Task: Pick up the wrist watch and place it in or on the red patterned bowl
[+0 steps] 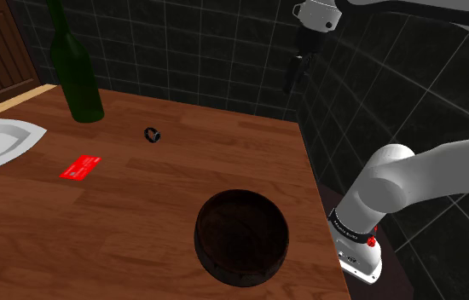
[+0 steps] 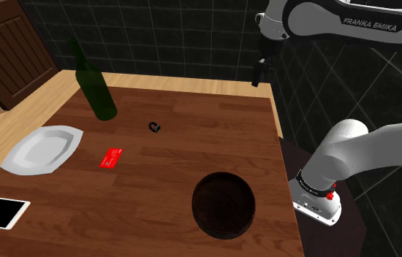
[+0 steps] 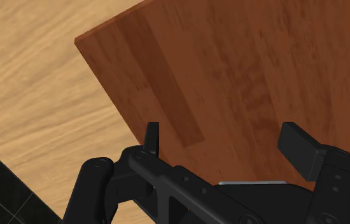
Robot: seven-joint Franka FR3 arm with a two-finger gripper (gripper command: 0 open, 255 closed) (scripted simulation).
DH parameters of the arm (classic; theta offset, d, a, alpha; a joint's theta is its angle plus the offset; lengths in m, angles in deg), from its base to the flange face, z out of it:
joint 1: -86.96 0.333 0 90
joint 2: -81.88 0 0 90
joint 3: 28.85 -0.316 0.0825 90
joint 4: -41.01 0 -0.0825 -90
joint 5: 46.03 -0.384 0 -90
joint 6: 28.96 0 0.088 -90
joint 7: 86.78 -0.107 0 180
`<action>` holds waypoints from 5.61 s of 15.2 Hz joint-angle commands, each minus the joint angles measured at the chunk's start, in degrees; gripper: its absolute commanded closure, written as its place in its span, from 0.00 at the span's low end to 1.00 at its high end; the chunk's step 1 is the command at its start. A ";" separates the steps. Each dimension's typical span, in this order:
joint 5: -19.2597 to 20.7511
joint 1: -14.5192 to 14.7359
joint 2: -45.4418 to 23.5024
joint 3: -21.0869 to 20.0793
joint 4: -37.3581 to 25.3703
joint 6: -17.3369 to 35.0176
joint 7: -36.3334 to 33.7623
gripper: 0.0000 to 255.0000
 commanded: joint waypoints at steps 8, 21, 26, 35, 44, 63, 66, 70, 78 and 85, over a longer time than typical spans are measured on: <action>-3.17 2.10 -10.64 -5.16 -2.73 7.74 -4.69 0.00; -3.02 4.81 -34.27 -14.19 -16.09 17.99 -13.70 0.00; -0.34 6.36 -44.45 -16.92 -24.17 19.75 -17.65 0.00; 6.13 11.78 -63.09 -19.06 -42.60 18.93 -23.67 0.00; 7.07 11.99 -65.03 -18.65 -39.46 23.86 -24.28 0.00; 6.77 11.99 -64.50 -18.79 -41.06 21.78 -24.05 1.00; 6.51 12.01 -64.08 -18.91 -42.80 19.66 -23.86 1.00; 6.26 12.11 -63.69 -19.04 -45.36 16.75 -23.64 1.00; 6.07 12.51 -63.61 -19.23 -51.43 10.63 -23.36 1.00; 6.31 13.19 -64.43 -19.34 -58.03 4.83 -23.25 1.00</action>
